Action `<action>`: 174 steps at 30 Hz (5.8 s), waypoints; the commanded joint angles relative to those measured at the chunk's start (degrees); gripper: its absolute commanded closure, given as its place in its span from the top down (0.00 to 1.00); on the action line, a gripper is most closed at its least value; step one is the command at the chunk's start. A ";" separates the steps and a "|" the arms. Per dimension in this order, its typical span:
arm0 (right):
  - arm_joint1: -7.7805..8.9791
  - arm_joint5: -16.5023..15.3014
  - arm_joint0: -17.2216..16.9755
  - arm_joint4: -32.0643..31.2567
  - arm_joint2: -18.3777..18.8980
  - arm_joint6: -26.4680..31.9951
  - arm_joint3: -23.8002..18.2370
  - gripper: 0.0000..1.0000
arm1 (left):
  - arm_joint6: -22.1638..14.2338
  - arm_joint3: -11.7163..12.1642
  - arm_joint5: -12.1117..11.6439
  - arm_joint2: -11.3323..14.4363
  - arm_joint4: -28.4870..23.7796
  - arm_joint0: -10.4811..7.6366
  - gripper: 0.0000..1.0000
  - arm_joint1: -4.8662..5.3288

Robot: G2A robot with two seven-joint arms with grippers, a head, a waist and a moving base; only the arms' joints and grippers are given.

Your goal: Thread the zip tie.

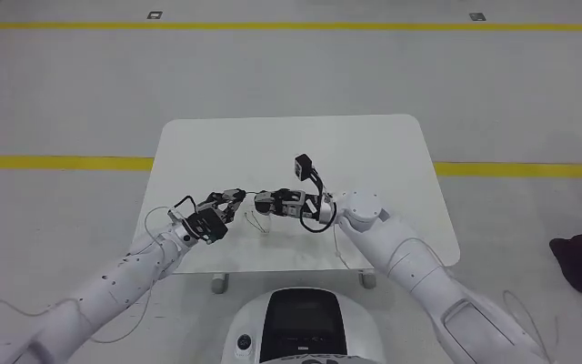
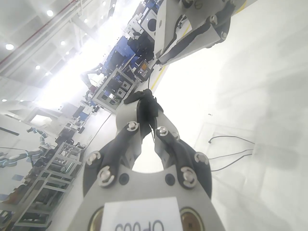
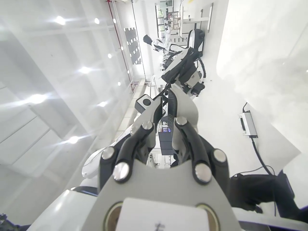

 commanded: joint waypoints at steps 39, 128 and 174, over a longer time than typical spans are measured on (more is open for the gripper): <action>-2.34 -0.69 0.98 1.18 1.45 0.71 5.46 0.08 | 0.00 0.00 0.00 0.00 0.00 0.00 0.00 0.00; 0.41 -3.25 -7.05 -9.52 10.18 -3.49 -1.84 0.00 | -36.25 -6.42 -29.48 17.05 -66.02 -19.27 1.00 7.92; 0.15 -3.17 -6.60 -9.14 9.77 -3.71 -1.03 0.00 | -126.75 13.33 -29.48 -25.93 -127.13 -3.64 1.00 -8.41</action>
